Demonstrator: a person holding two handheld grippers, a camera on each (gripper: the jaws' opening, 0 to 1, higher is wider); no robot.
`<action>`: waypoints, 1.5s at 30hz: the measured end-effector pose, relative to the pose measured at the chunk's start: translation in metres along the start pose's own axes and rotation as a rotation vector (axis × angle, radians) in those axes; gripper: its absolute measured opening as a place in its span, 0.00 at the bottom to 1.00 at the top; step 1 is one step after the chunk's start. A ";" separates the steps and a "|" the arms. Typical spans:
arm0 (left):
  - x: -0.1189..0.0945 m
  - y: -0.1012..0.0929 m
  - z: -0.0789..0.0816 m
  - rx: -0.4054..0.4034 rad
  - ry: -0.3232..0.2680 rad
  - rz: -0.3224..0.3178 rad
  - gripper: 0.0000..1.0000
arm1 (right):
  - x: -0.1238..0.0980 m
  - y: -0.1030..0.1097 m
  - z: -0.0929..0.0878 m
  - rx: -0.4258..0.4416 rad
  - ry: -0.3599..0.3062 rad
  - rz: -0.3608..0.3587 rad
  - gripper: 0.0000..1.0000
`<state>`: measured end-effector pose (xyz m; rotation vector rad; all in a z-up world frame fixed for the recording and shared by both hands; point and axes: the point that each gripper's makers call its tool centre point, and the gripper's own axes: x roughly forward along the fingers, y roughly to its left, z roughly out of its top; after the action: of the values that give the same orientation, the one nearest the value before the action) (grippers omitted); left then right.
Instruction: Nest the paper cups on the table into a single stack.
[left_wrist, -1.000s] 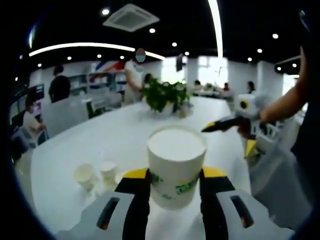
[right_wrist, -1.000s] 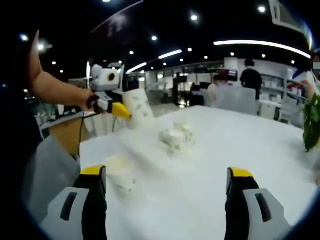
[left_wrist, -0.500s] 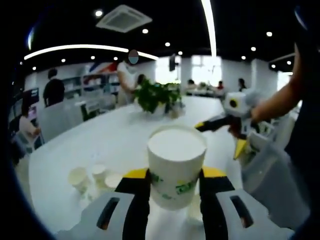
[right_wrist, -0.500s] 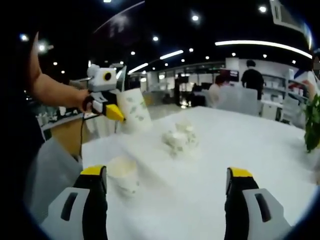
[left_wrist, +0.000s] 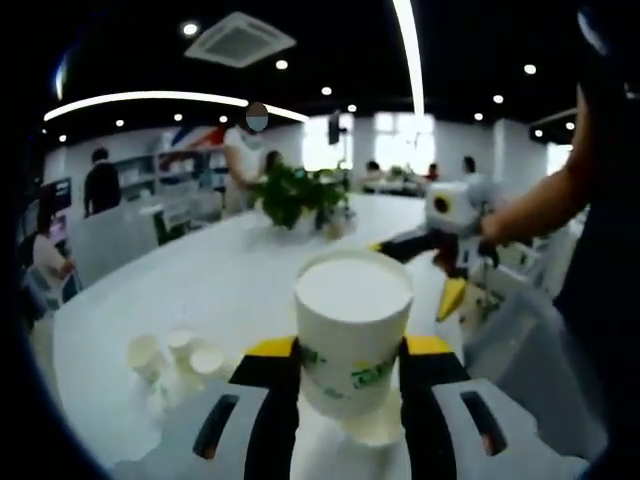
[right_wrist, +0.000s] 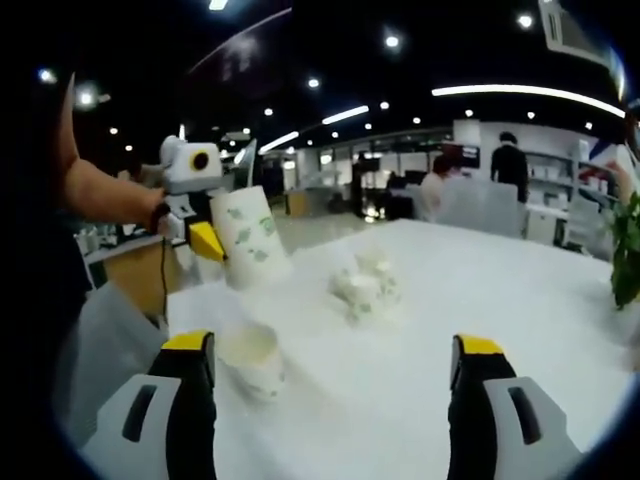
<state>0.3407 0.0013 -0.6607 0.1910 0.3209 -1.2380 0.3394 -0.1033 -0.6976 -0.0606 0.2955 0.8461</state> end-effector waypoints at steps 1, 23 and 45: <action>0.000 -0.002 -0.001 0.004 0.006 -0.002 0.38 | 0.001 0.000 0.000 -0.001 0.001 0.001 0.96; -0.006 -0.019 -0.012 0.017 0.002 -0.006 0.38 | 0.003 0.008 0.007 -0.014 -0.012 0.019 0.94; -0.018 -0.020 0.019 -0.041 -0.189 -0.026 0.39 | 0.008 0.045 0.069 -0.002 -0.113 0.138 0.79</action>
<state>0.3187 0.0049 -0.6360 0.0342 0.1850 -1.2639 0.3270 -0.0559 -0.6307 0.0061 0.1937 0.9830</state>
